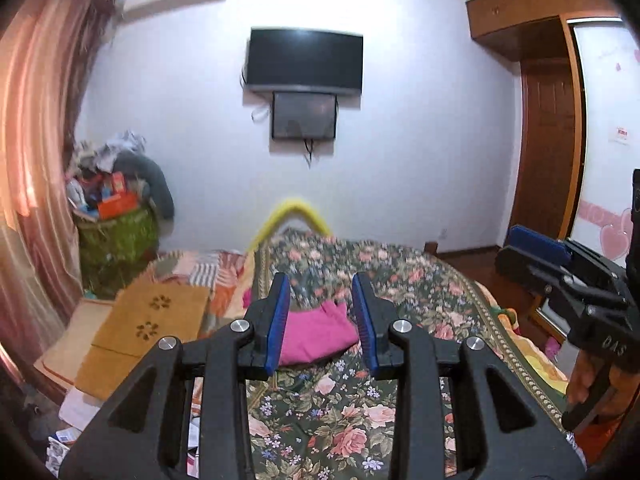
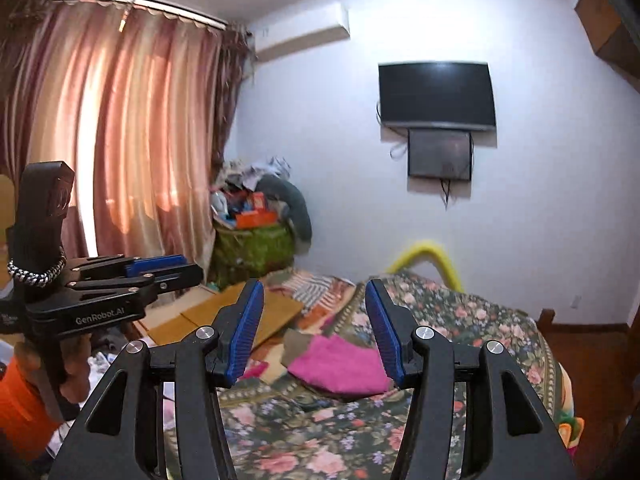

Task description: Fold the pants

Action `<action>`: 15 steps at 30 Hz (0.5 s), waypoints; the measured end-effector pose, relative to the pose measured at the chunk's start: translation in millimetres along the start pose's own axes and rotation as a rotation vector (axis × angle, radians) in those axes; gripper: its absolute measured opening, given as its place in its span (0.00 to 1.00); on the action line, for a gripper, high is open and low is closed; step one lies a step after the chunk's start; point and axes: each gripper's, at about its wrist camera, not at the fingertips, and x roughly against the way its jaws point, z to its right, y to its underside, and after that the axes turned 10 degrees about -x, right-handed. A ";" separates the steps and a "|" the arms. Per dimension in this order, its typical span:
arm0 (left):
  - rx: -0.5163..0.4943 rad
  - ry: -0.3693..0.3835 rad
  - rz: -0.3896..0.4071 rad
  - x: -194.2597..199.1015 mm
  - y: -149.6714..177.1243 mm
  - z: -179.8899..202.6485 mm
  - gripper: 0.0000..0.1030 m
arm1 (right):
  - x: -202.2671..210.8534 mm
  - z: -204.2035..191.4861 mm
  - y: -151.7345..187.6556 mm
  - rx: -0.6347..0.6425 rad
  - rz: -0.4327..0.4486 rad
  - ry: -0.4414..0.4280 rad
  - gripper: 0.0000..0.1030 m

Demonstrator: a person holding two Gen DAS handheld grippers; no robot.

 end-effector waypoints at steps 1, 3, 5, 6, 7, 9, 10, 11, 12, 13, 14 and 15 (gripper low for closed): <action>0.004 0.000 0.015 8.9 0.3 1.2 0.31 | 5.8 -4.9 1.6 0.007 0.016 0.001 0.47; 0.020 -0.001 0.043 24.2 2.3 2.7 0.32 | 14.3 -13.1 5.1 0.015 0.047 0.005 0.47; 0.023 -0.009 0.060 36.2 5.5 5.2 0.37 | 18.4 -17.6 8.7 0.008 0.065 0.001 0.48; 0.022 -0.019 0.071 41.9 7.4 7.3 0.40 | 18.5 -17.5 10.1 0.005 0.067 0.002 0.49; 0.020 -0.025 0.080 45.7 9.2 8.1 0.50 | 19.3 -19.2 11.1 0.004 0.066 0.004 0.50; 0.017 -0.044 0.099 54.3 12.0 10.6 0.65 | 20.6 -18.7 13.2 -0.010 0.069 0.014 0.62; 0.016 -0.052 0.108 57.6 12.9 11.6 0.69 | 21.3 -18.2 13.5 -0.018 0.071 0.015 0.73; 0.016 -0.057 0.114 60.4 13.6 12.1 0.72 | 21.6 -17.7 14.4 -0.024 0.078 0.020 0.78; 0.015 -0.058 0.116 60.8 14.3 11.6 0.75 | 23.0 -18.4 14.9 -0.026 0.081 0.025 0.79; 0.017 -0.059 0.117 61.6 14.6 11.5 0.81 | 21.0 -17.7 15.1 -0.029 0.080 0.031 0.80; 0.022 -0.062 0.117 61.6 15.2 11.4 0.87 | 21.4 -18.2 15.4 -0.030 0.078 0.034 0.83; 0.029 -0.065 0.119 60.9 15.5 10.5 0.91 | 21.7 -17.4 15.7 -0.034 0.074 0.038 0.86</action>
